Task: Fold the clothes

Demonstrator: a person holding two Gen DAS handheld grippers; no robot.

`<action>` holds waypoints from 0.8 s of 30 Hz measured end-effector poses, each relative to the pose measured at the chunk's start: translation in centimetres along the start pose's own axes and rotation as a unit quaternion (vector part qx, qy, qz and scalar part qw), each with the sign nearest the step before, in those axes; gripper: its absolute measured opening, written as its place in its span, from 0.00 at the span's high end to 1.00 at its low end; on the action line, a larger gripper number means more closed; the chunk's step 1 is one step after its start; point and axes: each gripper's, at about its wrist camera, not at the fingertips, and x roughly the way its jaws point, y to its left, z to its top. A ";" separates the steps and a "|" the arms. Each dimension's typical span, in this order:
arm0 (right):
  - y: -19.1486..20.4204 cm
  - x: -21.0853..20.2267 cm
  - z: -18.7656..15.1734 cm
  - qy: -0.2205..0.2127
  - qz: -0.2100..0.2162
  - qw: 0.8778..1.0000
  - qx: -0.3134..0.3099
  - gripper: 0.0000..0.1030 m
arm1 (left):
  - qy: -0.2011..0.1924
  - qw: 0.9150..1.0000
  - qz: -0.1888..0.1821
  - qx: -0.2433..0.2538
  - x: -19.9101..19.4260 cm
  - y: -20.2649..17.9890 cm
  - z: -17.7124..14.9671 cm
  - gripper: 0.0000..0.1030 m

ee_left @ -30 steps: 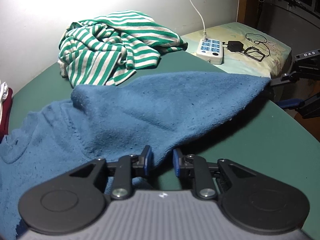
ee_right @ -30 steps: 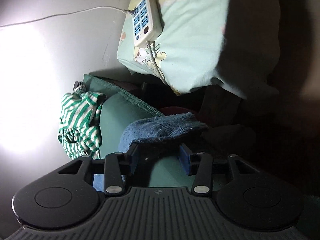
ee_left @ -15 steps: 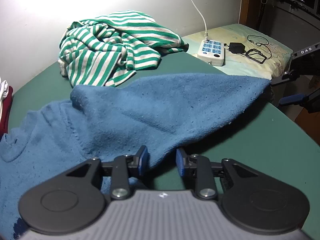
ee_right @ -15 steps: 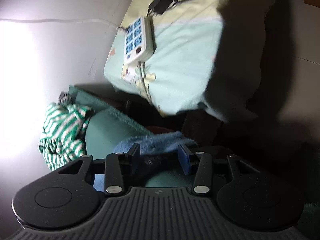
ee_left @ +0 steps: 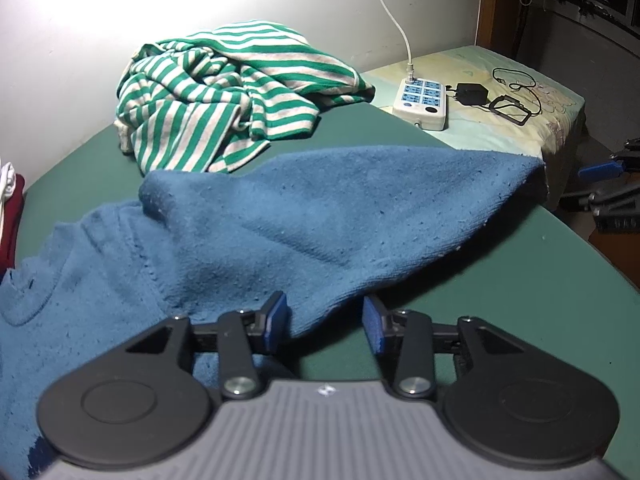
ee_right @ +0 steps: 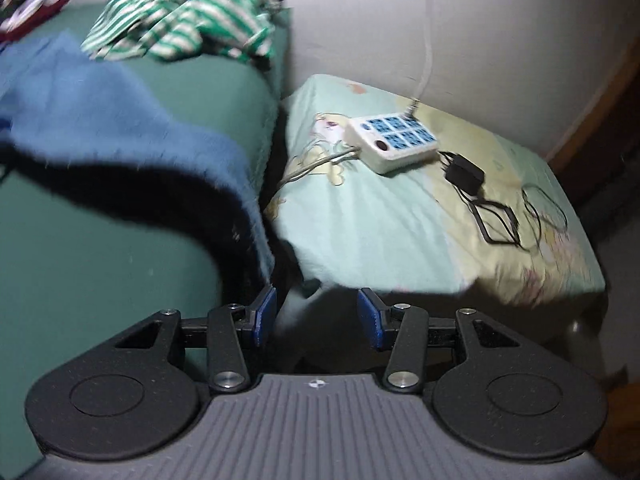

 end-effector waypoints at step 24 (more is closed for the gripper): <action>-2.3 -1.3 6.2 -0.215 -0.128 0.968 -0.010 0.96 | 0.003 0.999 -0.029 0.021 0.4 -2.1 1.2 0.55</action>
